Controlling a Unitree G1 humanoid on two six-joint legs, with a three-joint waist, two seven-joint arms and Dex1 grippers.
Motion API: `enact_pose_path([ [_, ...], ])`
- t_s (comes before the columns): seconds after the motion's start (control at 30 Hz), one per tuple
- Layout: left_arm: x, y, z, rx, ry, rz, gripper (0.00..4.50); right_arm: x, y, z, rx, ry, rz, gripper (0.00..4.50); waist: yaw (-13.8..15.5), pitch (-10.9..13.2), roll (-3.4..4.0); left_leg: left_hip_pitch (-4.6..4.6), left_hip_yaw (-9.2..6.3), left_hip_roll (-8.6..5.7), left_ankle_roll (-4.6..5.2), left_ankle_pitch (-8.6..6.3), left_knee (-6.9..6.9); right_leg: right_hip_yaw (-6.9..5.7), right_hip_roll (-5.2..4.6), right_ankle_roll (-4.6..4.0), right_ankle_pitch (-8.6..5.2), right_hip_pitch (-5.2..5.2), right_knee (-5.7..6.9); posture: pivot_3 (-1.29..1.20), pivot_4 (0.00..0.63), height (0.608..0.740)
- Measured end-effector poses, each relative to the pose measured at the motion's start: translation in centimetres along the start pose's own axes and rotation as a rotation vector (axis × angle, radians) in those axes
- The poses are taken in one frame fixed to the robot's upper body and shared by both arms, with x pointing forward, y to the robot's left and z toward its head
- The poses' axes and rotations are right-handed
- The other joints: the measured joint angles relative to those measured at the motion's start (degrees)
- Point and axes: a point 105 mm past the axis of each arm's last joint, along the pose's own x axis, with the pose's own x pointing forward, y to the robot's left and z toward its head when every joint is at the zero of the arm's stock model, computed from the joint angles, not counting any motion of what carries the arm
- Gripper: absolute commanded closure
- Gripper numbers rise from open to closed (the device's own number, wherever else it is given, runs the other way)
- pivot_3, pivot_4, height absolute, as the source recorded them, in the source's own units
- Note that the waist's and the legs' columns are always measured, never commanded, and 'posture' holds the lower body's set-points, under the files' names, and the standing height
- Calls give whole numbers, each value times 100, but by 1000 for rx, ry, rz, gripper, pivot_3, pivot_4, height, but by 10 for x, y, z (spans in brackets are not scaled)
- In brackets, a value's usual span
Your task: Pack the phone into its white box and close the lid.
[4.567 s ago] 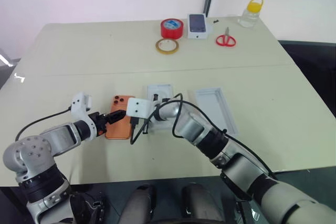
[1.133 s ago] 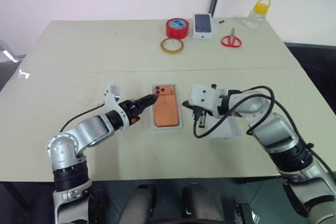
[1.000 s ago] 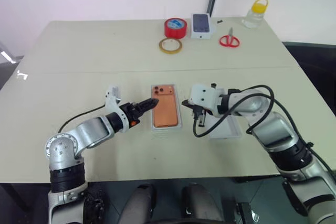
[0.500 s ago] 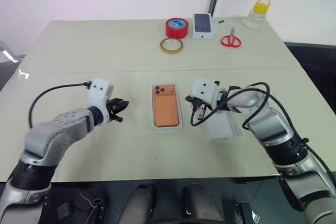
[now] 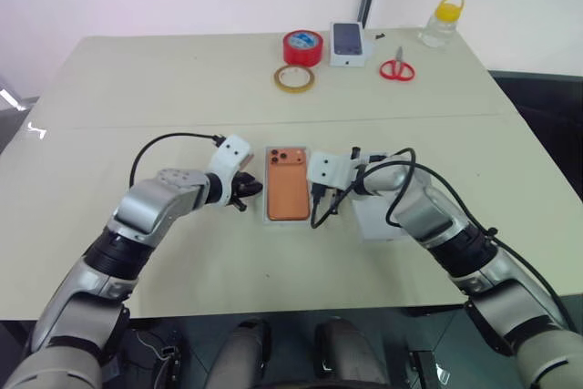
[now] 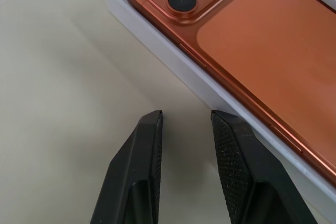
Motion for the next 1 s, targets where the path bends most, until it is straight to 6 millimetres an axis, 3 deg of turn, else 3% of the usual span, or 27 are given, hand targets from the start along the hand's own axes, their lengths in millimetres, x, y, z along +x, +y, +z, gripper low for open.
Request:
enact_pose_path([
  [0.23, 8, -12, 5, 14, 7, -64, 2944, -5, 0, -6, -12, 23, 16, 4500, 32, 0, 0, 0, -2, -4, 1, -1, 3, -1, -3, 1, 0, 5, -3, 0, 150, 740],
  [0.6, 24, -59, 15, 12, 1, -230, 2944, -49, 15, -37, 22, 122, 45, 4500, 32, -1, 1, -2, -2, -5, 5, -3, 4, -1, -5, 2, -1, 8, -4, 0, 150, 740],
  [1.0, 33, -81, 20, 3, -5, -302, 2944, -69, 27, -52, 66, 190, 57, 4500, 37, -1, 1, -1, -3, -5, 6, -3, 7, -2, -5, 3, -1, 11, -6, 0, 150, 740],
])
